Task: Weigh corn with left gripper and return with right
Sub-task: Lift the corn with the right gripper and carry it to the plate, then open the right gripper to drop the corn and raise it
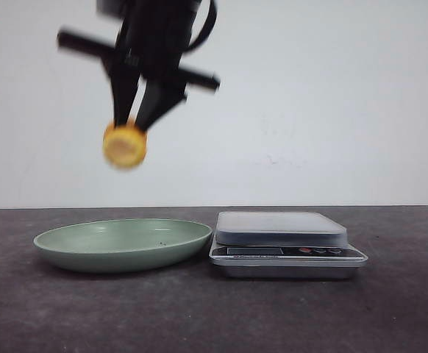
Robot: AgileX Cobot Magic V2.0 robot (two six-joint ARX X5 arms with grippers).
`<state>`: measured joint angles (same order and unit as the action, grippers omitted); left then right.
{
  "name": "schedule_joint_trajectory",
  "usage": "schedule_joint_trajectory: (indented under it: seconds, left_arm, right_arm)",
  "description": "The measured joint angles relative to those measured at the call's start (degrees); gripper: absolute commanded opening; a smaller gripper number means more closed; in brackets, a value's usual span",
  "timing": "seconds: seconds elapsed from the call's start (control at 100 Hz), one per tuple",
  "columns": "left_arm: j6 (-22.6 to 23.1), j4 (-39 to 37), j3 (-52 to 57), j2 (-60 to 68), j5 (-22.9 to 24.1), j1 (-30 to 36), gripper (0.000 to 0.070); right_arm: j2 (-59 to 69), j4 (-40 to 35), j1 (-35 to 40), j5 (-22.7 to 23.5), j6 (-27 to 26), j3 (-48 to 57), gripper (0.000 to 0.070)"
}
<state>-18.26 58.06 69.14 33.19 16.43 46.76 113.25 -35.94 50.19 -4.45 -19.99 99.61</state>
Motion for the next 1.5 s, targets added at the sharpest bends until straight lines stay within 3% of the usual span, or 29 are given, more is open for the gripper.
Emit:
schedule_joint_trajectory:
  seconds: [0.29,0.47,0.69,0.75,0.86,1.05,1.2,1.5]
  left_arm:
    - [-0.4,0.0,0.0,0.0,0.1,0.0,0.0365]
    - [-0.6,0.0,0.0,0.0,0.1,0.0,0.0365]
    - [-0.6,0.0,0.0,0.0,0.1,0.0,0.0365]
    - [-0.6,0.0,0.0,0.0,0.1,0.0,0.0365]
    - [-0.6,0.0,0.0,0.0,0.2,0.0,0.0365]
    - [-0.6,0.0,0.0,0.0,0.3,0.0,0.0366]
    - [-0.6,0.0,0.0,0.0,0.3,0.0,0.0366]
    - [-0.6,0.0,0.0,0.0,1.4,0.0,0.0365]
  right_arm:
    - [7.1,0.9,0.0,0.3,-3.2,0.0,0.0]
    - [8.3,1.4,-0.6,-0.3,-8.2,0.0,0.0]
    - [8.4,1.3,-1.0,-4.3,-12.2,0.0,0.0003]
    - [8.4,1.3,-1.2,-4.4,-12.7,0.0,0.006]
    - [8.4,1.3,-1.1,-4.4,-13.0,0.0,0.0283]
    - [8.4,0.9,-1.1,-4.4,-13.3,0.0,0.0324]
    - [8.4,0.7,-1.1,-4.3,-13.2,0.0,0.0572]
    - [8.3,-4.3,-0.9,-3.4,-11.1,0.0,0.0582]
